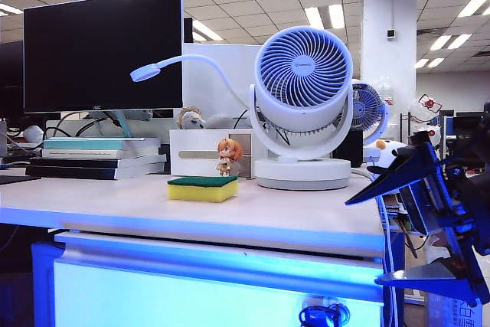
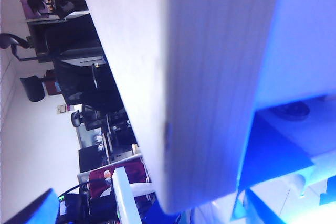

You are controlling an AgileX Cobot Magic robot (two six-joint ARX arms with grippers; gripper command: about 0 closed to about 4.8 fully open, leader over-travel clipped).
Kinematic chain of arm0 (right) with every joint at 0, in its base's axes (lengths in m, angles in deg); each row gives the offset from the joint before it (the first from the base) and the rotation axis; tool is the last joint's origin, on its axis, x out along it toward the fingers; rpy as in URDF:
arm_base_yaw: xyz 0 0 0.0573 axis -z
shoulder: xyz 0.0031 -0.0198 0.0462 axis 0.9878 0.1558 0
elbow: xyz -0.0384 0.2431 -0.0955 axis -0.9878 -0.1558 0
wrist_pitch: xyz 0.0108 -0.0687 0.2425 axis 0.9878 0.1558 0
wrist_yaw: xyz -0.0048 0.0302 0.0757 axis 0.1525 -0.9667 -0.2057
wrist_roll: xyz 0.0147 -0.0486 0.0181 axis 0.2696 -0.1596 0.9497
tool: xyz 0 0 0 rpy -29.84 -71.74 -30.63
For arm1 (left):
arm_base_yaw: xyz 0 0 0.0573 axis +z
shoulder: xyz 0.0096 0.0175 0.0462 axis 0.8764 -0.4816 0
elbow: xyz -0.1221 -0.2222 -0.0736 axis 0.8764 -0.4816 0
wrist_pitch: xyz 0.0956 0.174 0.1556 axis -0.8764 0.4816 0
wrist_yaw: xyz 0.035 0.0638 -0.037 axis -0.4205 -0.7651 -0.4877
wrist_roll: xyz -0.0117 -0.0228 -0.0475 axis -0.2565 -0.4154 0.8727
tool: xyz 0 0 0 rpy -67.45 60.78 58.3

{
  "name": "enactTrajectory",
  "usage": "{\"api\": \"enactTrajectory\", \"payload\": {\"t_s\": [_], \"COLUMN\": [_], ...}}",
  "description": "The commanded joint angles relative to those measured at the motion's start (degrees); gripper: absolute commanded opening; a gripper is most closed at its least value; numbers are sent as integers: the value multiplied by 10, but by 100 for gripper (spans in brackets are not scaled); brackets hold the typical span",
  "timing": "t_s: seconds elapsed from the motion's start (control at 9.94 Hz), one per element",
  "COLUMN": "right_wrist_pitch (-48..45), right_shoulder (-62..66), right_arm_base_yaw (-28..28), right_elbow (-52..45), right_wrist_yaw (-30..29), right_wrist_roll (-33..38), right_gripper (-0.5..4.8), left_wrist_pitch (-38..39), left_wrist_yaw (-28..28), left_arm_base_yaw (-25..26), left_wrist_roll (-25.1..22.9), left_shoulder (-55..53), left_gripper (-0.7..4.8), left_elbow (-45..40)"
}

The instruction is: Open the drawer, place the cleaning sponge inside, then close the drawer.

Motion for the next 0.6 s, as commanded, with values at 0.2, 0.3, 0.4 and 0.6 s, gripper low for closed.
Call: {"api": "enactTrajectory", "payload": {"t_s": [0.2,0.3,0.4,0.6], "right_wrist_pitch": [-16,-12,-13,-22], "right_shoulder": [-7,-7,-7,-7], "right_arm_base_yaw": [-9,-10,-12,-12], "right_elbow": [4,4,4,4], "right_wrist_yaw": [-48,-50,-49,-44], "right_wrist_roll": [-6,-7,-7,-11], "right_gripper": [479,479,479,479], "left_wrist_pitch": [-19,-21,-26,-27], "left_wrist_yaw": [-1,-1,-1,1], "left_arm_base_yaw": [0,0,0,0], "left_wrist_roll": [-1,-1,-1,-1], "left_shoulder": [2,3,5,5], "left_gripper": [-5,-5,-5,-5], "left_elbow": [3,3,3,3]}}
